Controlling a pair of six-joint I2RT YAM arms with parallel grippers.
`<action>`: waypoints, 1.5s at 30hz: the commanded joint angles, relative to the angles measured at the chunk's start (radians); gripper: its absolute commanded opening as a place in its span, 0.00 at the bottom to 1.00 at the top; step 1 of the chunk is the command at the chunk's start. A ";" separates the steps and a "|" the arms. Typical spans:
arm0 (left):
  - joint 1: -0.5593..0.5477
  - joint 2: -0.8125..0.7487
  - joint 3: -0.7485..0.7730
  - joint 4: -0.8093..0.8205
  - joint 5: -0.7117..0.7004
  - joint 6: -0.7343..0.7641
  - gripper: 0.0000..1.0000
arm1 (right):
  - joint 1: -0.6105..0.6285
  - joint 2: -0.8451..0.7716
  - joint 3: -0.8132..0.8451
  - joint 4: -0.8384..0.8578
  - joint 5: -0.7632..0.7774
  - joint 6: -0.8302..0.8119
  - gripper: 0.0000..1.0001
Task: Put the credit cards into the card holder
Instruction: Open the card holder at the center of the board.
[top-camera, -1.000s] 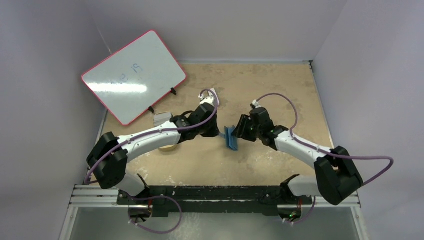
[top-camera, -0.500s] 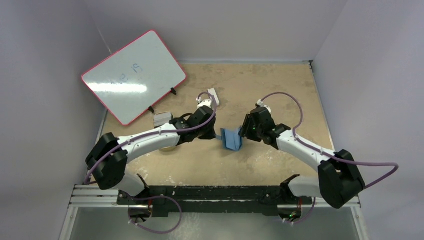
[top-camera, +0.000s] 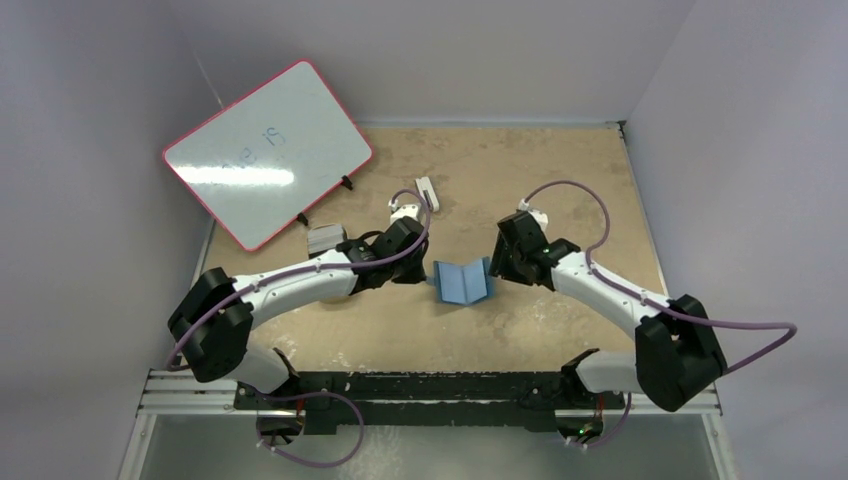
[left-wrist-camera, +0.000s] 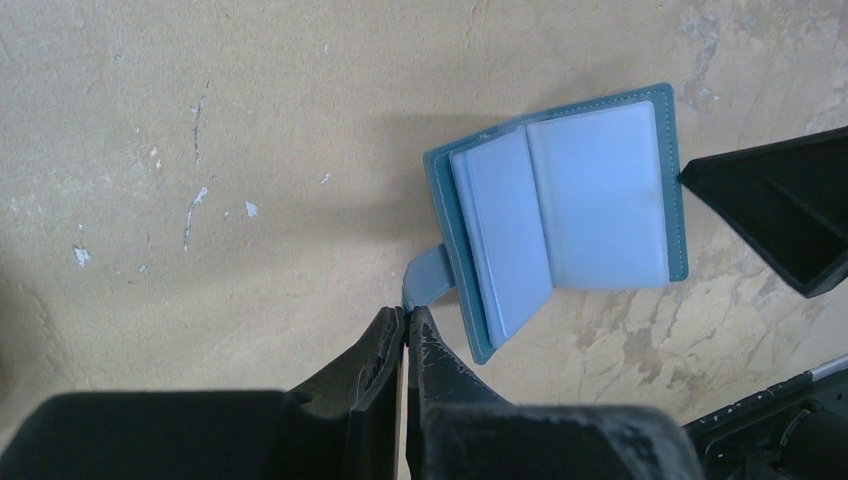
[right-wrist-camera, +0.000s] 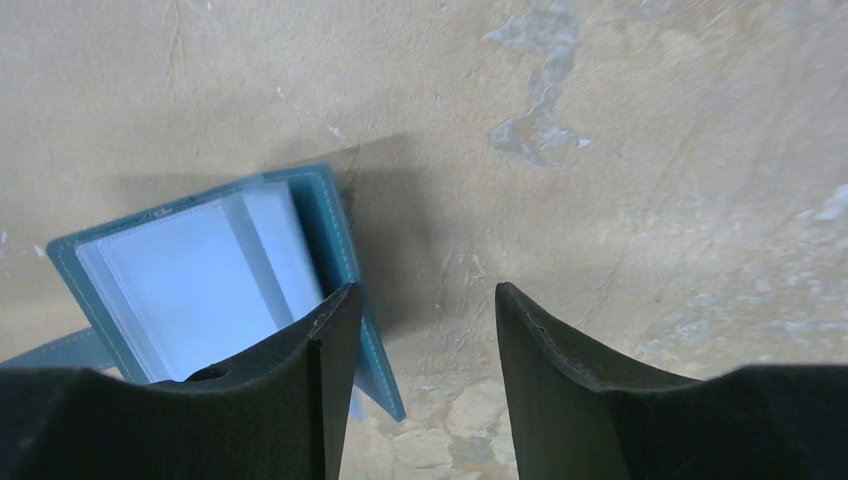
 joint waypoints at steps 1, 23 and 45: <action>0.006 -0.025 -0.007 0.028 -0.017 0.013 0.00 | 0.000 -0.026 0.105 -0.090 0.118 -0.014 0.55; 0.006 -0.085 0.026 0.063 0.060 -0.021 0.00 | 0.146 -0.061 0.046 0.338 -0.371 0.037 0.40; 0.006 -0.084 0.001 0.073 0.049 -0.026 0.00 | 0.164 0.193 0.129 0.261 -0.225 0.014 0.52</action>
